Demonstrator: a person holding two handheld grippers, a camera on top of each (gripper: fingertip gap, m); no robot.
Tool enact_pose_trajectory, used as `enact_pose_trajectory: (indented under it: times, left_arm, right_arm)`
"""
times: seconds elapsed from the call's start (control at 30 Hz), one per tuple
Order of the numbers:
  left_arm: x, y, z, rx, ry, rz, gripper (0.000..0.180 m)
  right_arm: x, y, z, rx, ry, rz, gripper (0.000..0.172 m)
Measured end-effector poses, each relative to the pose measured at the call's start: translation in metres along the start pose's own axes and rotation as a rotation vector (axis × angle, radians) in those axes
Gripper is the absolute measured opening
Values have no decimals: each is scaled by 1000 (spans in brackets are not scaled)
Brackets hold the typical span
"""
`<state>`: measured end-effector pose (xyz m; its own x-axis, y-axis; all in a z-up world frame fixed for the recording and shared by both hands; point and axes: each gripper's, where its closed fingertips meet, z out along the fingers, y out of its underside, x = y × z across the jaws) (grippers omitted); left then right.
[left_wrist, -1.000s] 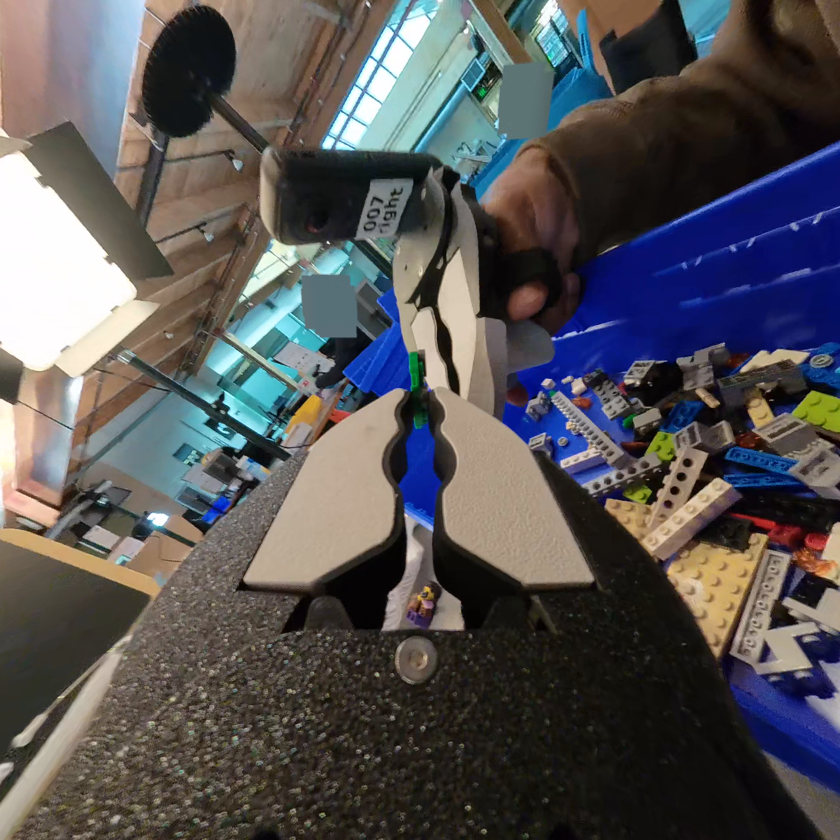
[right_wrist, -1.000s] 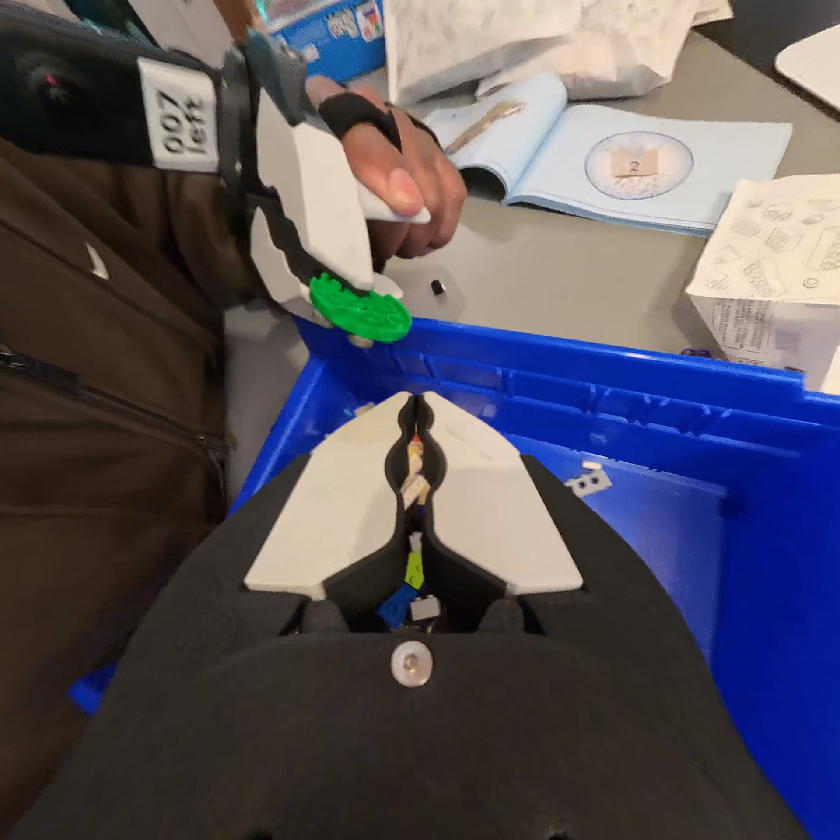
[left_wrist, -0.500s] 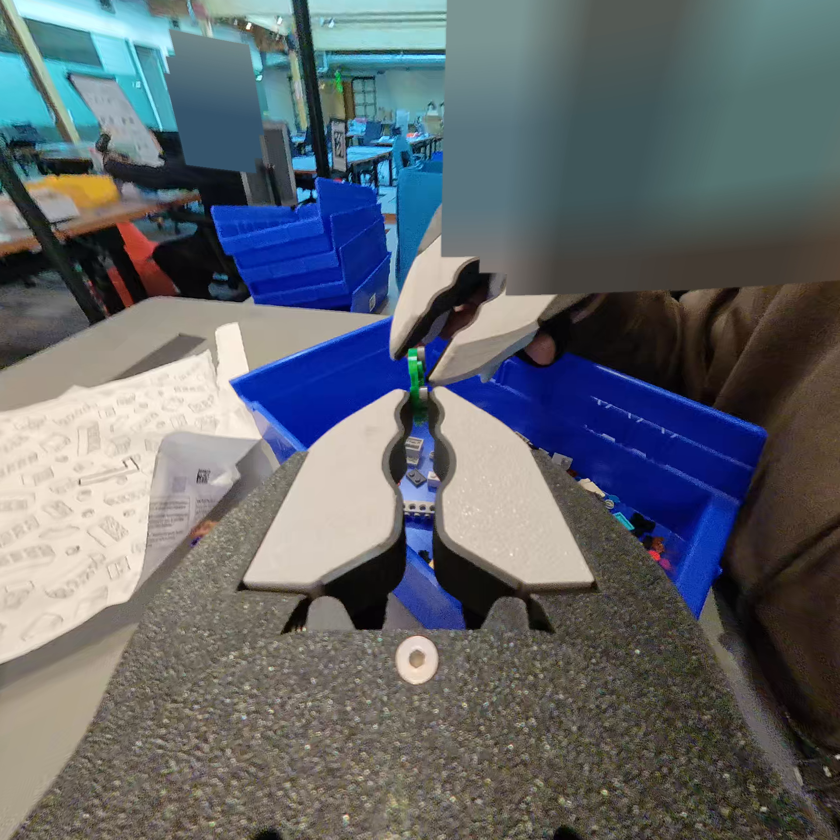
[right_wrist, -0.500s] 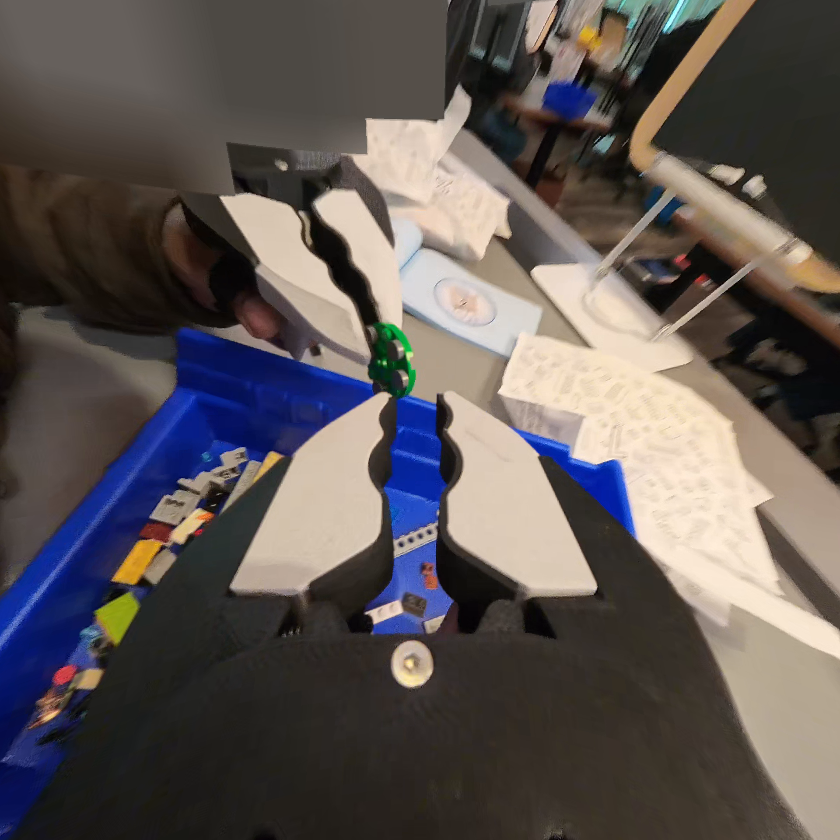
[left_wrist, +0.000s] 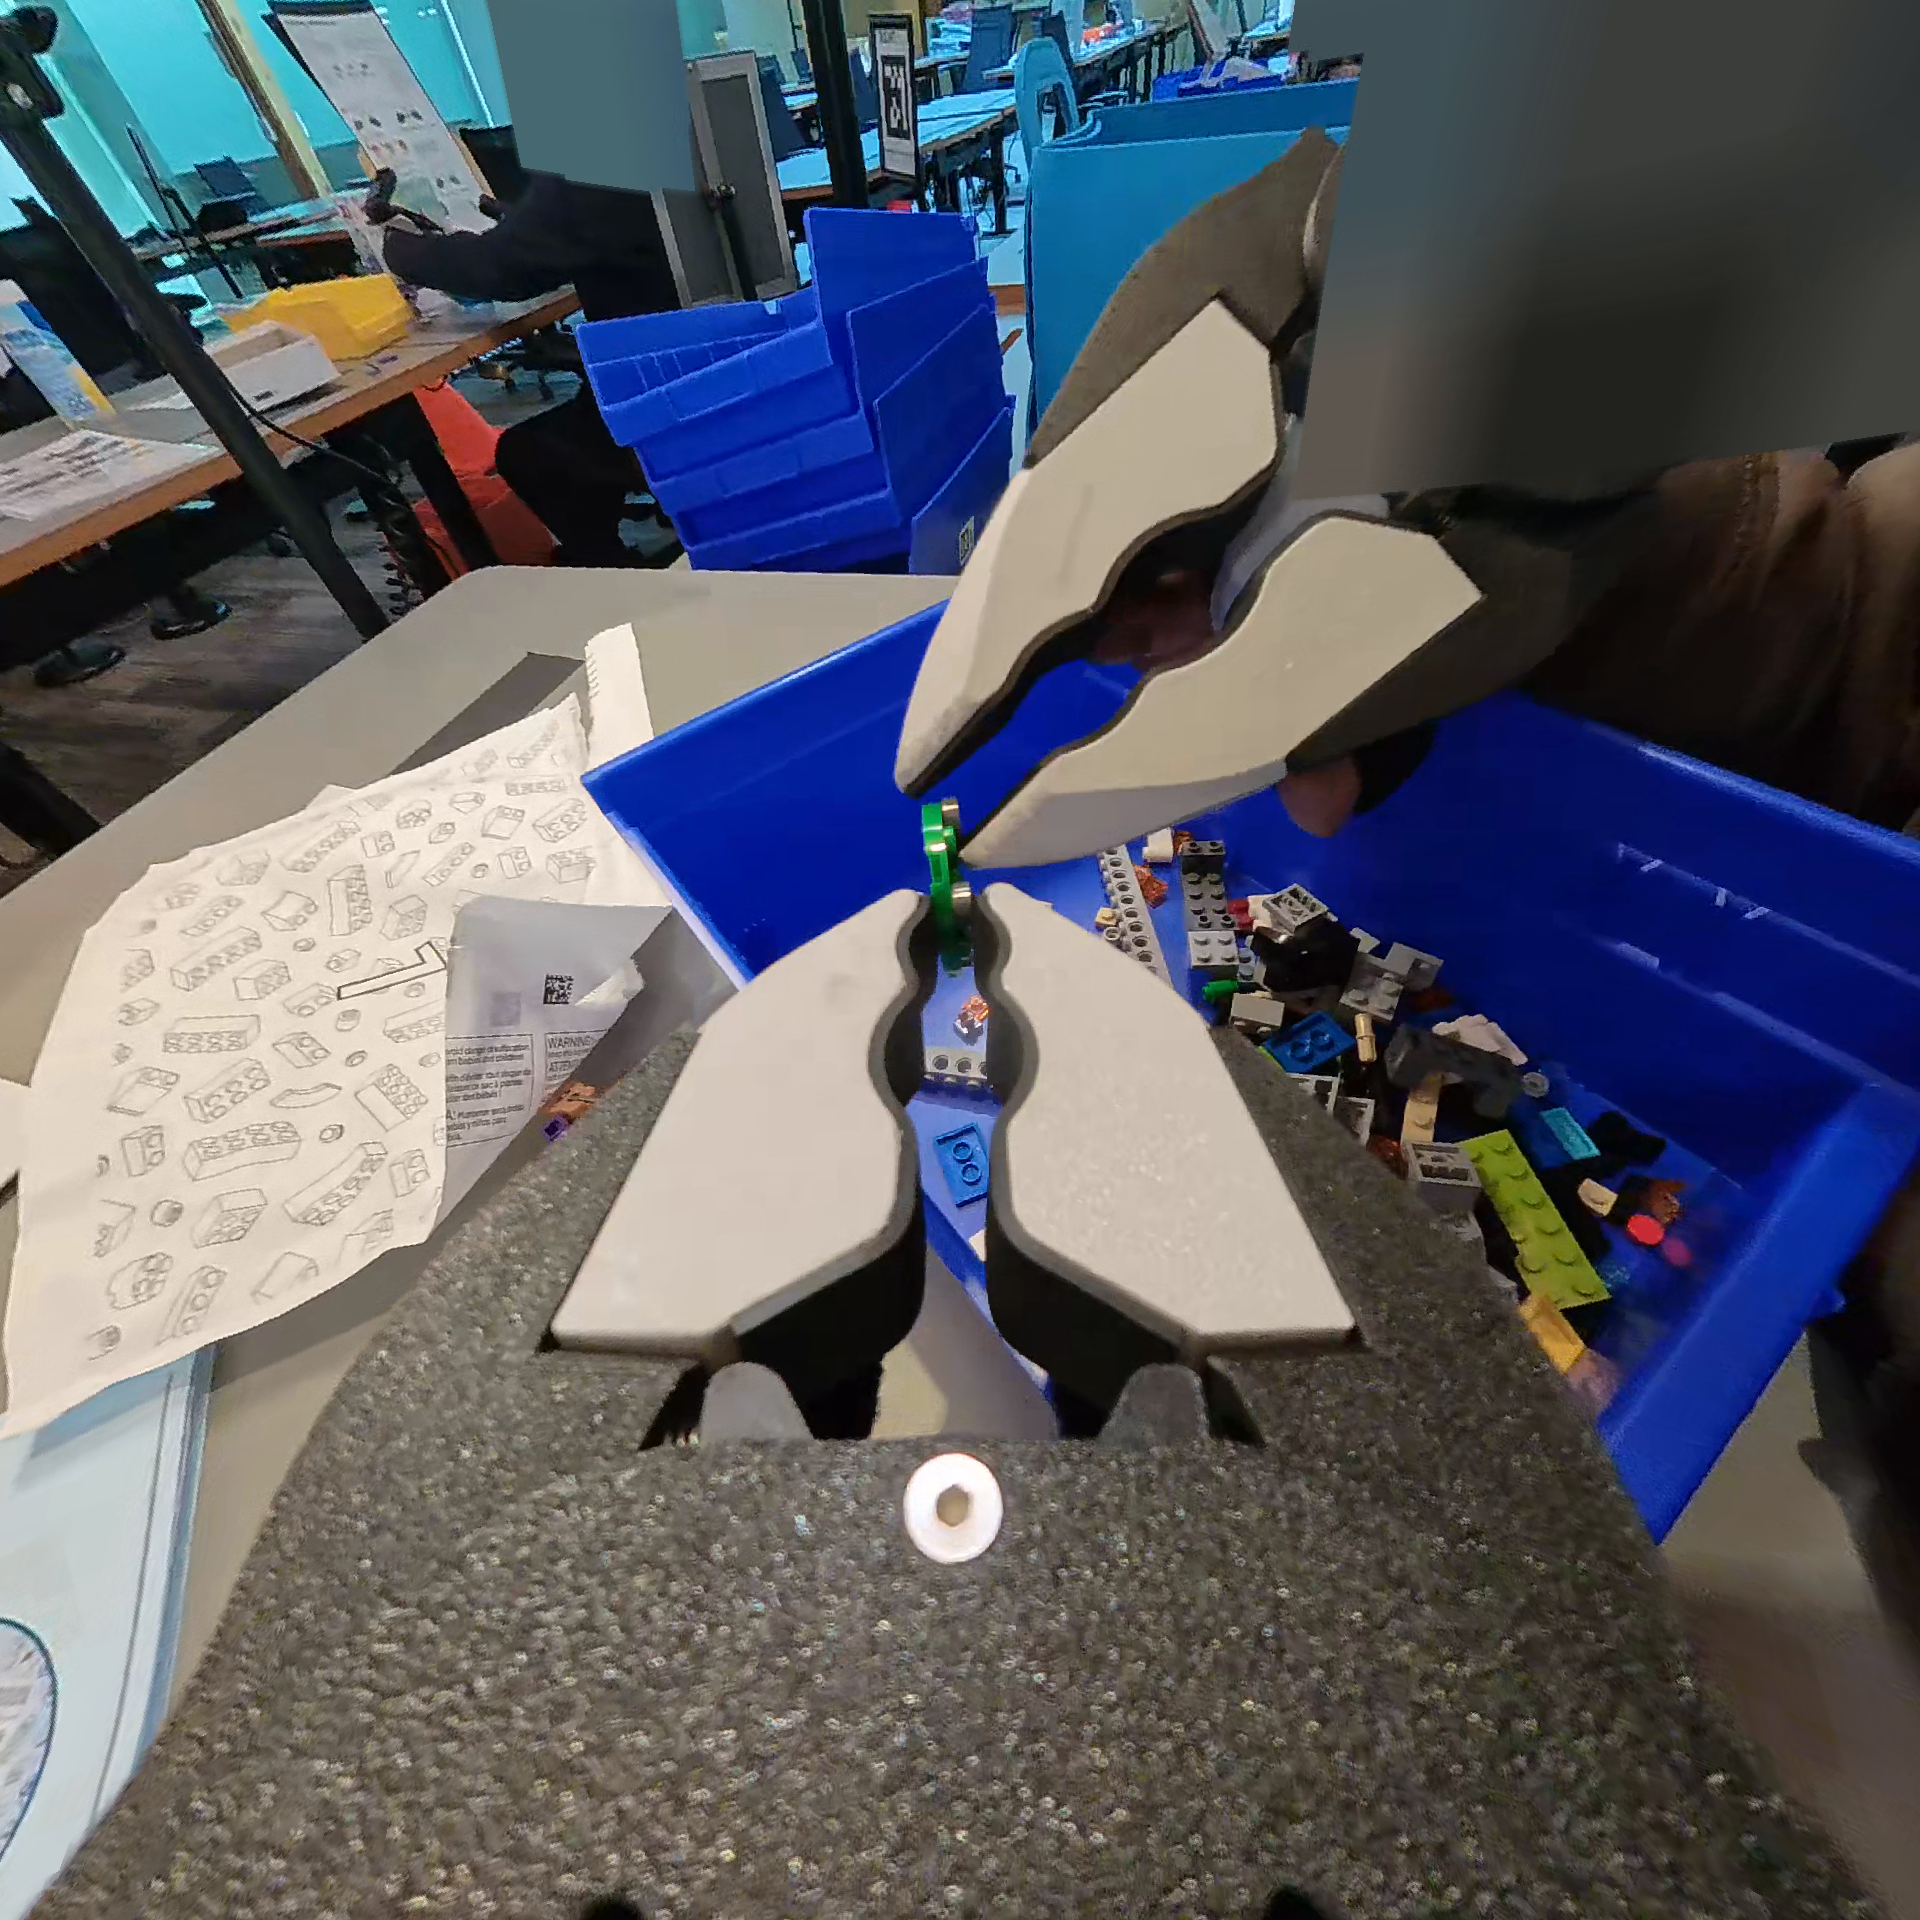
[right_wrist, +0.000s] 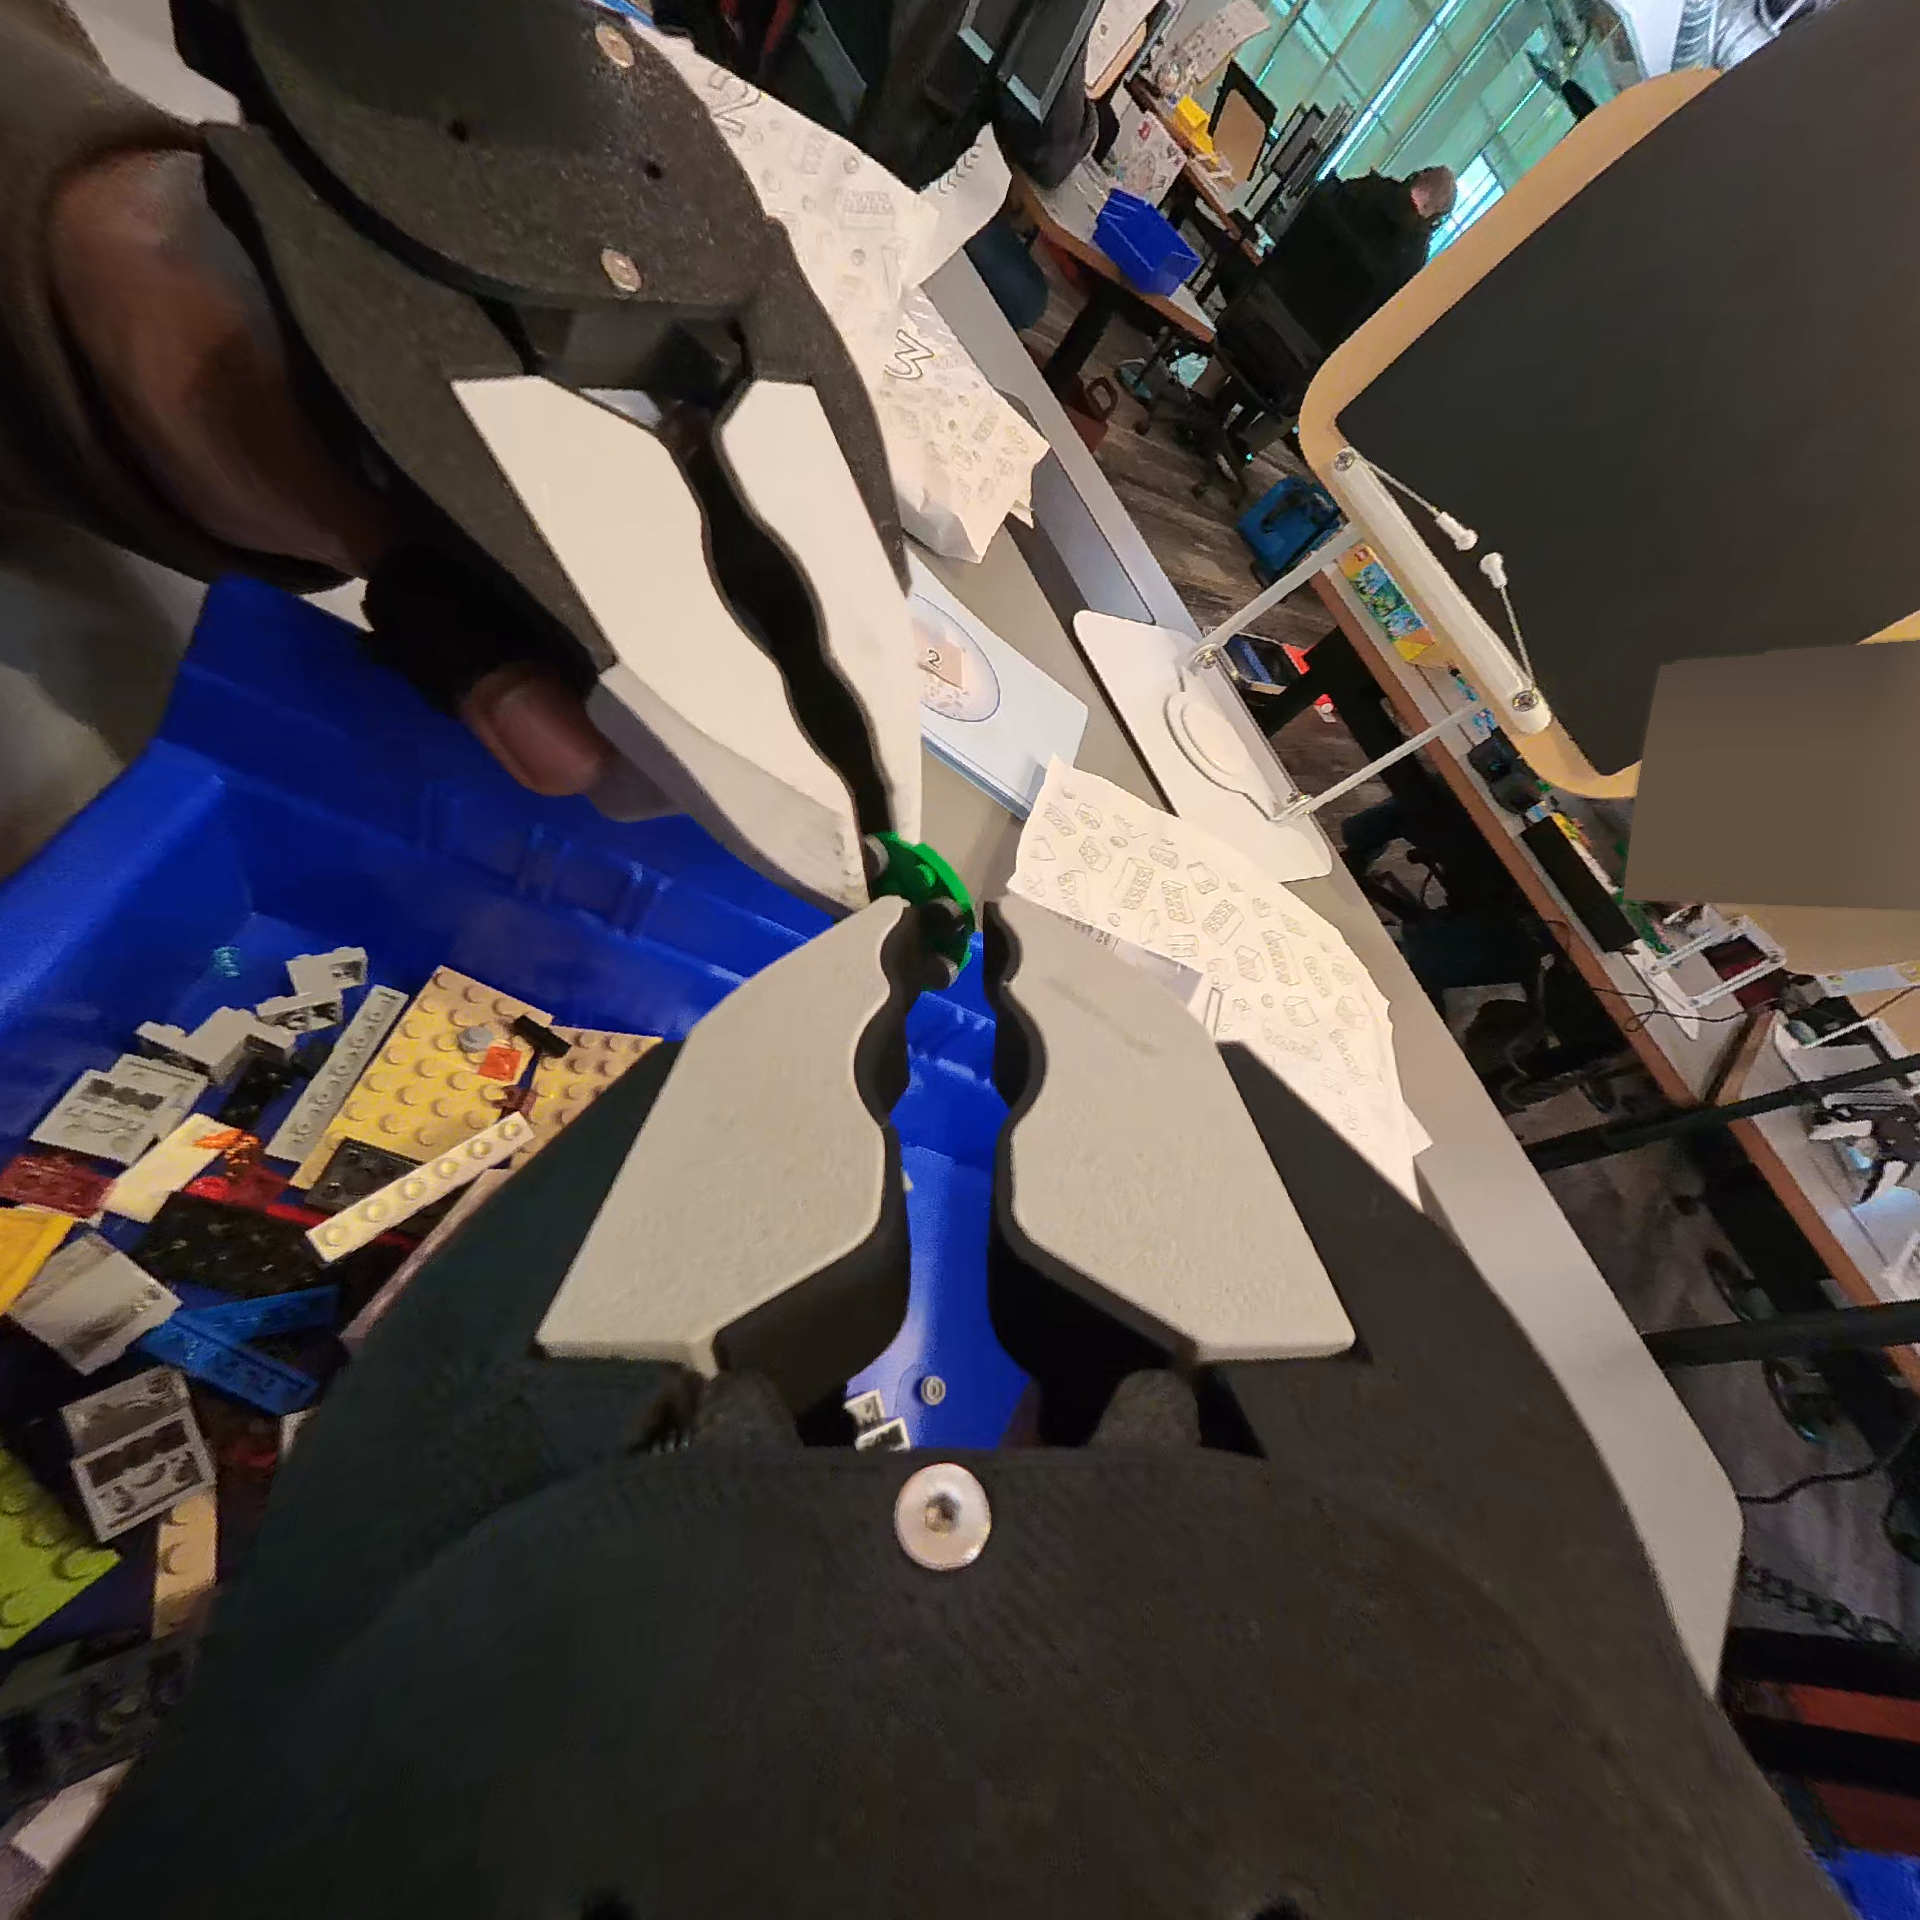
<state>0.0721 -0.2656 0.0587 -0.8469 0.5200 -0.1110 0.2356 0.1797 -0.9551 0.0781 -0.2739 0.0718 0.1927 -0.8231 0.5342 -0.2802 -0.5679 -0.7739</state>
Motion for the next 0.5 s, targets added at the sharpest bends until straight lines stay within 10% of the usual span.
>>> enact_pose_trajectory:
  times: [0.5]
  left_arm:
    - [-2, 3, 1, -37, -84, 10, 6]
  right_arm:
    - [0, 1, 1, -72, 87, -104, 8]
